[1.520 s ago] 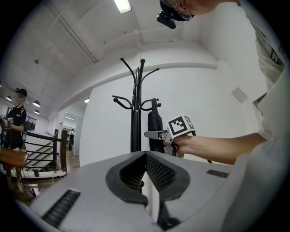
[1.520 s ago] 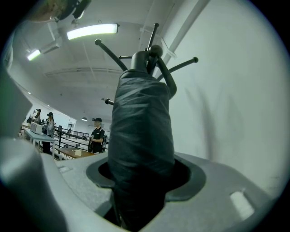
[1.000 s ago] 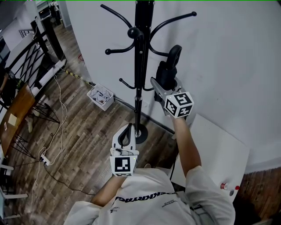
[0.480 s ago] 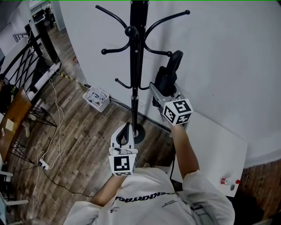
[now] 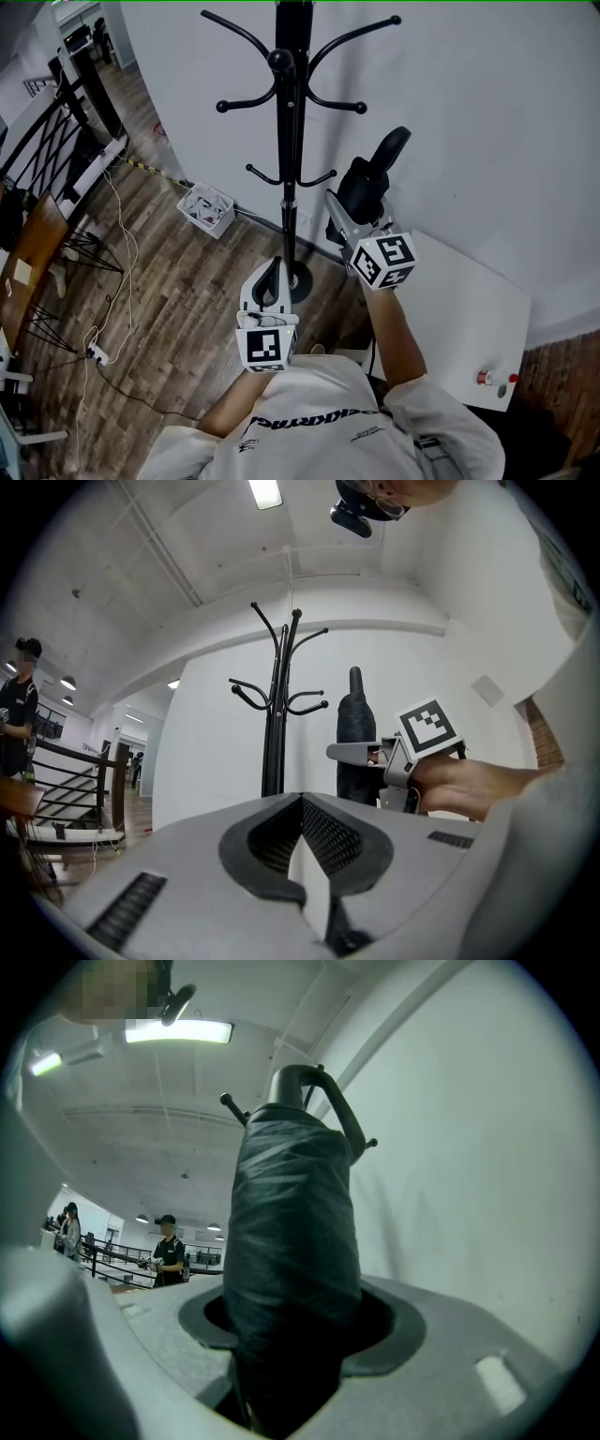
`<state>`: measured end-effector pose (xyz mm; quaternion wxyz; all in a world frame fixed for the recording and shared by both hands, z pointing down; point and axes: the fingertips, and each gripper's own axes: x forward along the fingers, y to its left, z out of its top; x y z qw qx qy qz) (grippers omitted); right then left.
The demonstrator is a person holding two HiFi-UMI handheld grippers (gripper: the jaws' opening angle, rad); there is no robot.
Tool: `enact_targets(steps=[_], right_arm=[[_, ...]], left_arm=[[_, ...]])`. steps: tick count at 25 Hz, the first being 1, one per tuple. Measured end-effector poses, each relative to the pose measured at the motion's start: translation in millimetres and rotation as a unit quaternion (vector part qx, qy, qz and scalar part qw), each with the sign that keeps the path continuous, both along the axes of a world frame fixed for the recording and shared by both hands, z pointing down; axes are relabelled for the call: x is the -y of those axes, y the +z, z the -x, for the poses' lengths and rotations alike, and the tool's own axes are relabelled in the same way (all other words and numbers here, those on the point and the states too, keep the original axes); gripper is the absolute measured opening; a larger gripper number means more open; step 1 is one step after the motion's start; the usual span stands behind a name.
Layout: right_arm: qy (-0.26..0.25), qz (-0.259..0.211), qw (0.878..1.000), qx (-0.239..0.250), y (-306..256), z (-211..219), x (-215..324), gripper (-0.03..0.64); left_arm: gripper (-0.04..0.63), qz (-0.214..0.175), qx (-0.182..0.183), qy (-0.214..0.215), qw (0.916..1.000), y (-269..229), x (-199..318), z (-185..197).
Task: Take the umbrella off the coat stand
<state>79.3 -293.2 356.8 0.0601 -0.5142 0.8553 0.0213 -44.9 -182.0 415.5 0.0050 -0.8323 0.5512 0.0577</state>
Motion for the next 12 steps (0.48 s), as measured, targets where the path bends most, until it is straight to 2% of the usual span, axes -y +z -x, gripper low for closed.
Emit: enact_targets(steps=[12], right_arm=[[0.014, 0.008, 1.000, 0.003, 21, 7, -41, 0.273]], left_arm=[[-0.003, 0.000, -0.004, 0.006, 1.0000, -2, 0, 1]])
